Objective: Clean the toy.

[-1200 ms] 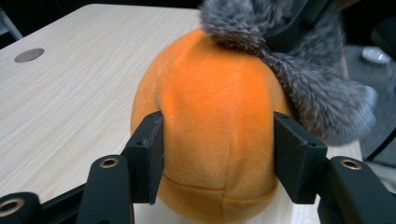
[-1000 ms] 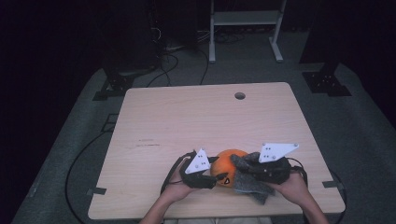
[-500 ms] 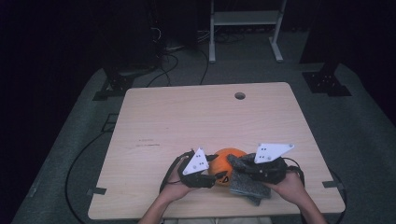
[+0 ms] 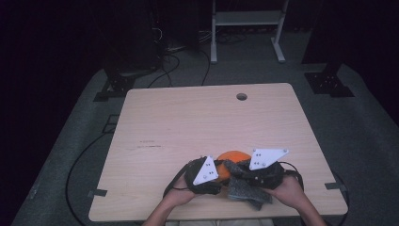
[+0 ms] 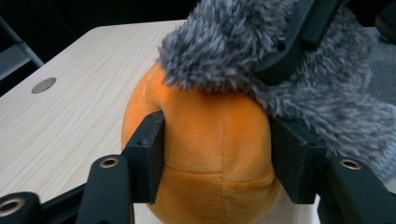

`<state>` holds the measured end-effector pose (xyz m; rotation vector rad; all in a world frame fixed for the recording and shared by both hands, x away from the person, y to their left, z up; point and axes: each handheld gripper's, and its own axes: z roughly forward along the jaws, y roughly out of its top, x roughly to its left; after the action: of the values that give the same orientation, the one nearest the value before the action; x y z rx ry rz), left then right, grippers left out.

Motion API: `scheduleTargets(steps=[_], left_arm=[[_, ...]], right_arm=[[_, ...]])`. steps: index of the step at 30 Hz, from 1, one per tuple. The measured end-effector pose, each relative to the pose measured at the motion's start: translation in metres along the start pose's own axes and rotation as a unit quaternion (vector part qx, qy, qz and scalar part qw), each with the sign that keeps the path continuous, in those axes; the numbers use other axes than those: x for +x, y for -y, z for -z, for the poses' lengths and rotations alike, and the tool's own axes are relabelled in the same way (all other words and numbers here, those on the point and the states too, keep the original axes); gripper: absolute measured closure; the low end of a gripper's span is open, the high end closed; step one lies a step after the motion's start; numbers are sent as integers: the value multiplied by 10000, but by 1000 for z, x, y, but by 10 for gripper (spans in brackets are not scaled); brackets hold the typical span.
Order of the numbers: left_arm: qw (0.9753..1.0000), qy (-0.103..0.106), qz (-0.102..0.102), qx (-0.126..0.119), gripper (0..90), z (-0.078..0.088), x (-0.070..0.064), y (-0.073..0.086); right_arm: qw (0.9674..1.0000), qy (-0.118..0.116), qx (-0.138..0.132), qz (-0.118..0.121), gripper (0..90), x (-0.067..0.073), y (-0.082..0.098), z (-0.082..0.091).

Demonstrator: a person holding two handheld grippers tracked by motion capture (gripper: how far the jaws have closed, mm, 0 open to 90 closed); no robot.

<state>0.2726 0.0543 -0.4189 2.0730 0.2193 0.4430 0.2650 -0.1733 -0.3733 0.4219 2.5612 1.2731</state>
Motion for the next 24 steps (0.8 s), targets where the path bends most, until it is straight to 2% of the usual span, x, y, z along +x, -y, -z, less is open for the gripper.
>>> scheduleTargets(steps=[5, 6, 7, 8, 9, 10, 12, 14, 15, 18, 21, 24], left_arm=[[9999, 74, 144, -41, 427, 1, 4, 4], [9997, 84, 219, -60, 411, 1, 5, 4], [9990, 117, 430, -93, 359, 0, 7, 2], [9970, 184, 736, -134, 279, 0, 11, 1], [9935, 277, 1082, -234, 222, -1, 15, 0], [9921, 282, 1202, -221, 211, -1, 17, 1], [9949, 123, 998, -73, 289, -1, 16, 4], [9944, 151, 1043, -69, 334, 1, 18, 8], [9953, 123, 956, 12, 356, 3, 19, 10], [9950, 139, 986, 88, 380, 6, 24, 18], [9953, 181, 954, 73, 382, 7, 25, 18], [9956, 212, 908, 88, 371, 7, 24, 16]], right_arm=[[9988, 356, 91, -315, 778, -16, 12, 11], [9985, 369, 76, -399, 779, -19, 15, 12], [9983, 355, 42, -450, 779, -20, 16, 12], [9983, 385, 63, -433, 779, -18, 16, 10], [9984, 407, 88, -372, 779, -15, 15, 6], [9988, 347, 77, -339, 779, -13, 14, 3], [9992, 304, 119, -223, 779, -10, 11, -1], [9992, 252, 149, -273, 779, -12, 11, 0], [9990, 254, 179, -312, 780, -15, 14, 1], [9974, 391, 361, -481, 779, -24, 26, 3], [9961, 356, 215, -774, 778, -33, 33, 7], [9964, 321, 77, -787, 777, -32, 29, 6]])
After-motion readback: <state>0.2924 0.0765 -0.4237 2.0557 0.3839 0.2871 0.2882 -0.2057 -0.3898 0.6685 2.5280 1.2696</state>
